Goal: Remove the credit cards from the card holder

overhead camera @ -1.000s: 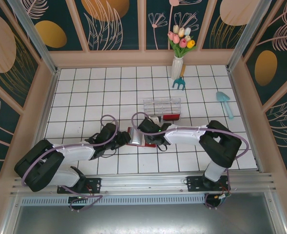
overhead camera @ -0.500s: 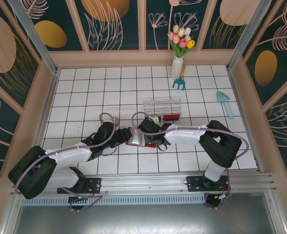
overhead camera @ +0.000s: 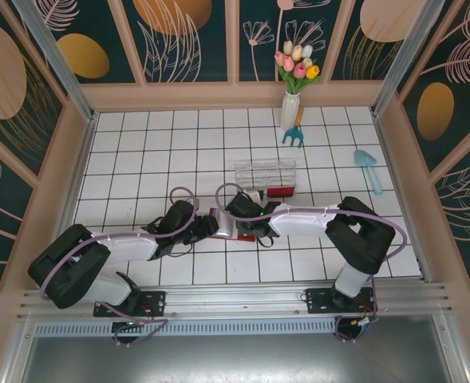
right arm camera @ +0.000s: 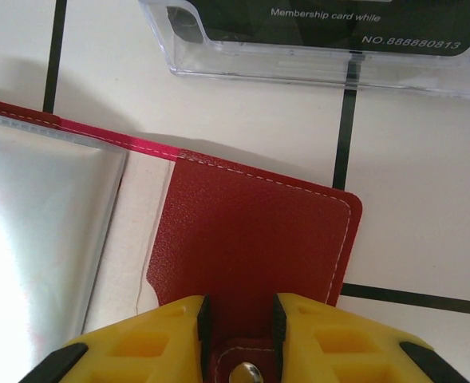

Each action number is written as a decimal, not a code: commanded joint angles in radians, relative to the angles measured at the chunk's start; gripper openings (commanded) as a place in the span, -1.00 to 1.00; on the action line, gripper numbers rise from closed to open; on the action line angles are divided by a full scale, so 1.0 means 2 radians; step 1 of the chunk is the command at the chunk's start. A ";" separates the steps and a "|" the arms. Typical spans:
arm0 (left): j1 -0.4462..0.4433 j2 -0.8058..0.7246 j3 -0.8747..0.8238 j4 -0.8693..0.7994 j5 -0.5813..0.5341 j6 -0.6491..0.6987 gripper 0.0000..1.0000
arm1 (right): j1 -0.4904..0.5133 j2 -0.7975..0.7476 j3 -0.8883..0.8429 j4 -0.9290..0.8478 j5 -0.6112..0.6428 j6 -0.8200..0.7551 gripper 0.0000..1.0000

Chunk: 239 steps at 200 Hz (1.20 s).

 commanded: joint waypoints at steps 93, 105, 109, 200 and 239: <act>-0.016 -0.028 0.015 0.063 0.053 0.001 -0.24 | -0.006 0.006 -0.012 0.005 -0.006 0.001 -0.42; -0.017 -0.025 0.016 0.070 0.057 0.001 -0.25 | -0.007 0.003 -0.013 0.005 -0.005 0.003 -0.42; -0.017 -0.023 0.016 0.073 0.059 0.001 -0.25 | -0.008 0.001 -0.015 0.005 -0.005 0.004 -0.42; -0.062 0.058 0.083 0.096 0.067 -0.001 -0.27 | -0.050 -0.153 -0.091 0.014 0.014 0.048 -0.38; -0.092 0.103 0.135 0.088 0.068 0.002 -0.27 | -0.094 -0.241 -0.138 0.014 0.003 0.058 -0.36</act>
